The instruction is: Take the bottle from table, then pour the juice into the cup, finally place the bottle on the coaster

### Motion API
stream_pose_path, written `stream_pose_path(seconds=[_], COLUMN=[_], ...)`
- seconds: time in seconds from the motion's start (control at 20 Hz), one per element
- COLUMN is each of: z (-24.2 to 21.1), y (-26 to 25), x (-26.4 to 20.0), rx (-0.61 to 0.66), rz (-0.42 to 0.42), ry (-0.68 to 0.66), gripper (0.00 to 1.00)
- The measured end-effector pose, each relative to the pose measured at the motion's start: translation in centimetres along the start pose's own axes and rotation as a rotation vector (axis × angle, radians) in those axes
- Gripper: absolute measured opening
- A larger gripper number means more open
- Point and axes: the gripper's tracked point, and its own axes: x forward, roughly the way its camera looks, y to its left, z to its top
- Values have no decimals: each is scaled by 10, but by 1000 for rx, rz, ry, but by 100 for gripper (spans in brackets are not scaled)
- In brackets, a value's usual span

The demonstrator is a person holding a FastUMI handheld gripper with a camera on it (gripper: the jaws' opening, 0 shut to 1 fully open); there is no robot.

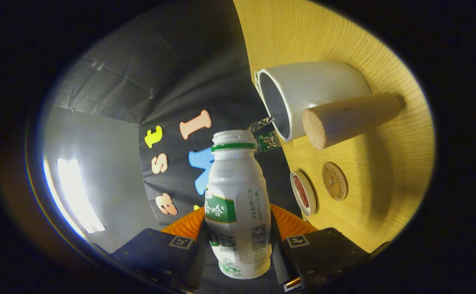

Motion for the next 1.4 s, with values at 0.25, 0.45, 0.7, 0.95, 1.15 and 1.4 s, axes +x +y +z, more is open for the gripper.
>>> stream_pose_path(seconds=[0.25, 0.45, 0.7, 0.95, 1.15, 1.4], z=[1, 1, 4, 6, 8, 12], y=[1, 1, 1, 2, 4, 7], x=[0, 0, 0, 0, 5, 7], rx=[17, 26, 42, 61, 79, 103], rz=[-4, -4, -4, -7, -9, -12], ry=[-6, -14, -21, -30, -37, -47], gripper=[67, 67, 67, 67, 67, 67])
